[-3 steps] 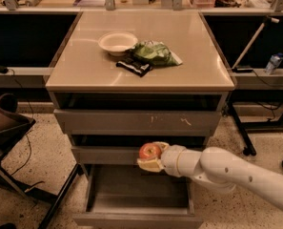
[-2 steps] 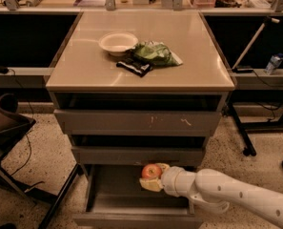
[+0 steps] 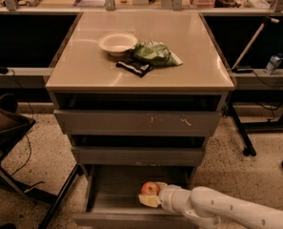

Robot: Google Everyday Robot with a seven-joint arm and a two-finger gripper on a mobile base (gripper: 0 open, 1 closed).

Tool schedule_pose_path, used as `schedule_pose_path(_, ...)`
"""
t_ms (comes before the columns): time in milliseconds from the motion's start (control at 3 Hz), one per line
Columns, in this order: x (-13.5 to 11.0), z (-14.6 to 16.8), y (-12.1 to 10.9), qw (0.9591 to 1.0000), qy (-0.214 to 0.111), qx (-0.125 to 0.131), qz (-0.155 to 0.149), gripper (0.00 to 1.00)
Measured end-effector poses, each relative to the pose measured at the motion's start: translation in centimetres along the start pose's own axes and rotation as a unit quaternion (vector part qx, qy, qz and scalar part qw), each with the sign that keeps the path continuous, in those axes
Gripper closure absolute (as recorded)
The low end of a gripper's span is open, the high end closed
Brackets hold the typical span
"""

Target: Place apple into bottom drawer

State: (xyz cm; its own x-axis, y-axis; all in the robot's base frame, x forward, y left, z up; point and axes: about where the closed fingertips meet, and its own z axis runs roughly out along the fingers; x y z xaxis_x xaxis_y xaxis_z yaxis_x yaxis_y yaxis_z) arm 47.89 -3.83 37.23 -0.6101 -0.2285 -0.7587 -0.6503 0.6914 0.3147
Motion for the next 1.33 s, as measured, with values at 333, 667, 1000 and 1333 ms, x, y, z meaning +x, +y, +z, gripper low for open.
schedule_pose_path(333, 0.0, 0.0, 0.0, 1.0, 0.0, 0.0, 0.0, 1.0)
schedule_pose_path(667, 2.4, 2.3, -0.9, 0.9996, 0.021, 0.017, -0.001, 1.0)
schedule_pose_path(1000, 8.8, 8.4, -3.7, 0.9958, 0.062, 0.067, -0.008, 1.0)
schedule_pose_path(1333, 12.9, 12.7, -7.1, 0.9868, 0.091, 0.134, -0.007, 1.0)
